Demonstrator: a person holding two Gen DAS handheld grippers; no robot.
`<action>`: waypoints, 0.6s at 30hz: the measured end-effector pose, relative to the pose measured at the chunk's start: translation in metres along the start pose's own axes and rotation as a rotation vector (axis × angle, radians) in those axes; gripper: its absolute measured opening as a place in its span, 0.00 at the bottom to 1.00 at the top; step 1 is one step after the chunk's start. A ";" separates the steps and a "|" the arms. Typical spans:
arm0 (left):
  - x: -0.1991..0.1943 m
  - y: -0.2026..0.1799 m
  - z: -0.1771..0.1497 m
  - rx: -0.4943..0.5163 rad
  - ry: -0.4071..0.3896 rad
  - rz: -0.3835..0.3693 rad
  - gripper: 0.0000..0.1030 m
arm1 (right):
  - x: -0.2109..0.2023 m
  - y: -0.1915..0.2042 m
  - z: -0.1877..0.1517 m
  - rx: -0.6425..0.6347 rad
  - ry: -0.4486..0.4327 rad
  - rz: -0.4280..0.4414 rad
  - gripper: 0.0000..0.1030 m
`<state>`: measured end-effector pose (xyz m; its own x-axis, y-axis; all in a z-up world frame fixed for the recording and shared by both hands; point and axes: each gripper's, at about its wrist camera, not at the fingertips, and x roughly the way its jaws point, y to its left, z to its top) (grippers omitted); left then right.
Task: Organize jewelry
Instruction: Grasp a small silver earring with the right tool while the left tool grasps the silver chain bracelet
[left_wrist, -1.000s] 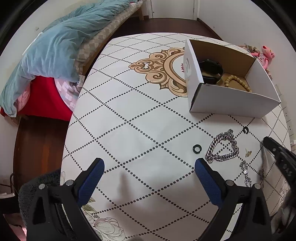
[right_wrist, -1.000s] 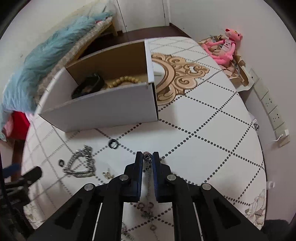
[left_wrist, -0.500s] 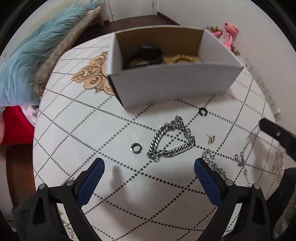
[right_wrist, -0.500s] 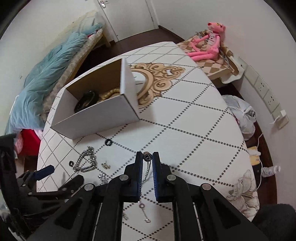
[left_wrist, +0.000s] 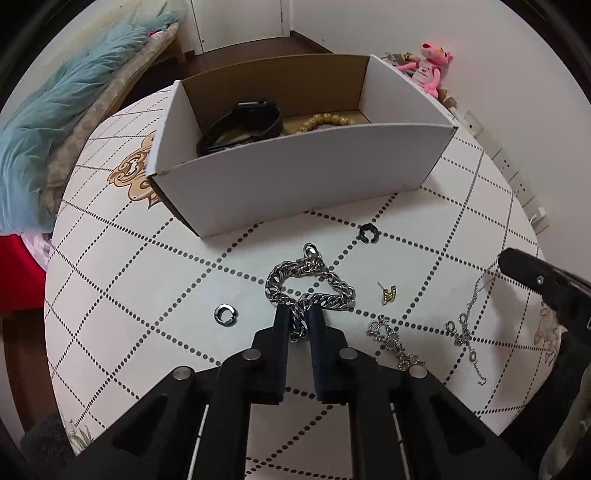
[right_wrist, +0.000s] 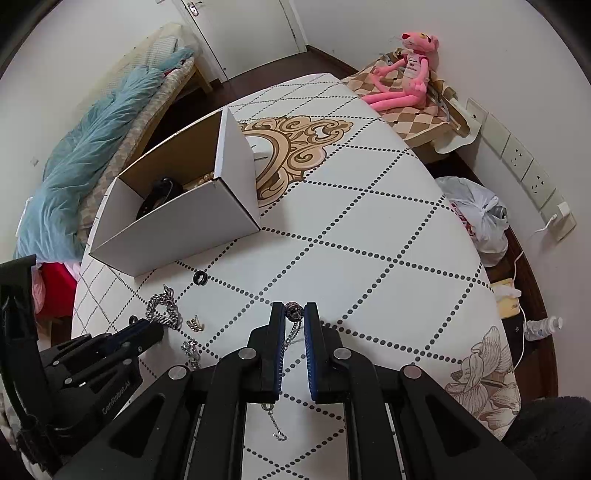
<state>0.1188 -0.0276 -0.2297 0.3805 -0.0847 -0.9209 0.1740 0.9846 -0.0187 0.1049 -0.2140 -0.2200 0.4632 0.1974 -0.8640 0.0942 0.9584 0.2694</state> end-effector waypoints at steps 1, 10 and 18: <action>-0.004 0.002 0.000 -0.010 -0.008 -0.008 0.06 | -0.002 0.000 0.000 0.001 -0.002 0.003 0.10; -0.054 0.032 0.011 -0.126 -0.088 -0.116 0.06 | -0.022 0.010 0.006 -0.003 -0.036 0.055 0.10; -0.086 0.043 0.022 -0.146 -0.131 -0.154 0.06 | -0.044 0.026 0.019 -0.020 -0.060 0.125 0.10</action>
<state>0.1137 0.0183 -0.1423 0.4756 -0.2455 -0.8447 0.1097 0.9693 -0.2200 0.1041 -0.2016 -0.1670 0.5220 0.3037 -0.7971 0.0146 0.9311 0.3644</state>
